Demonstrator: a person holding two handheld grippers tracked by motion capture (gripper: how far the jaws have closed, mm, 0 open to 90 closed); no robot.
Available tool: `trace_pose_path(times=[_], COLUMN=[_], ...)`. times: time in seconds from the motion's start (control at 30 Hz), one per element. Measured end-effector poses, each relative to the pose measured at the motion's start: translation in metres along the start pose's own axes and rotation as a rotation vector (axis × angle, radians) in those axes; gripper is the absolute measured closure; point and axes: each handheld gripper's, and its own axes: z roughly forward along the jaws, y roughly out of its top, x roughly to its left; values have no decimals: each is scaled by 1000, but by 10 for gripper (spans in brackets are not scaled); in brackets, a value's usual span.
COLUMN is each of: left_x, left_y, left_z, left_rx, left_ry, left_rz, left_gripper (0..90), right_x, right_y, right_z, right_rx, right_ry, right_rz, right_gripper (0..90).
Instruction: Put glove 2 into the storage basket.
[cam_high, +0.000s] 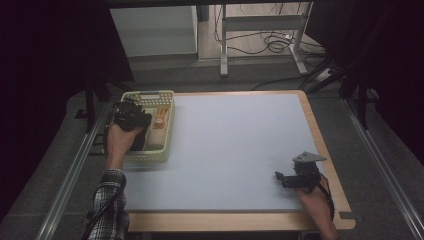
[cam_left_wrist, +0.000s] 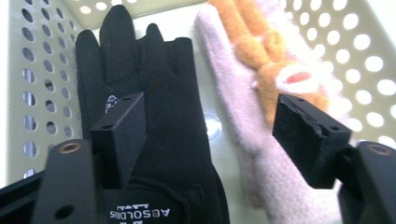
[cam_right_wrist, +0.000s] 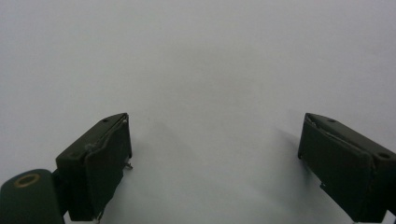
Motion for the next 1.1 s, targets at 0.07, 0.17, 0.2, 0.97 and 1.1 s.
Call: trace_pose_path(times=[0.07, 0.17, 0.2, 0.97, 1.1], left_x=[0, -1, -2, -25, -34], left_y=[-2, -4, -5, -22, -24], left_z=[-3, -6, -8, -36, -37], left_rx=[-12, -29, -34, -121, -135], left_ry=[-14, -39, -50, -163, -179], left_rz=[5, 13, 10, 119, 152], left_gripper=[218, 176, 158, 28, 28], right_x=[0, 0, 0, 0, 0], right_y=[0, 0, 0, 0, 0], right_z=[0, 0, 0, 0, 0], right_rx=[0, 0, 0, 0, 0], right_ry=[0, 0, 0, 0, -1], right_rz=[0, 0, 0, -1, -1], right_gripper=[94, 94, 94, 94, 94])
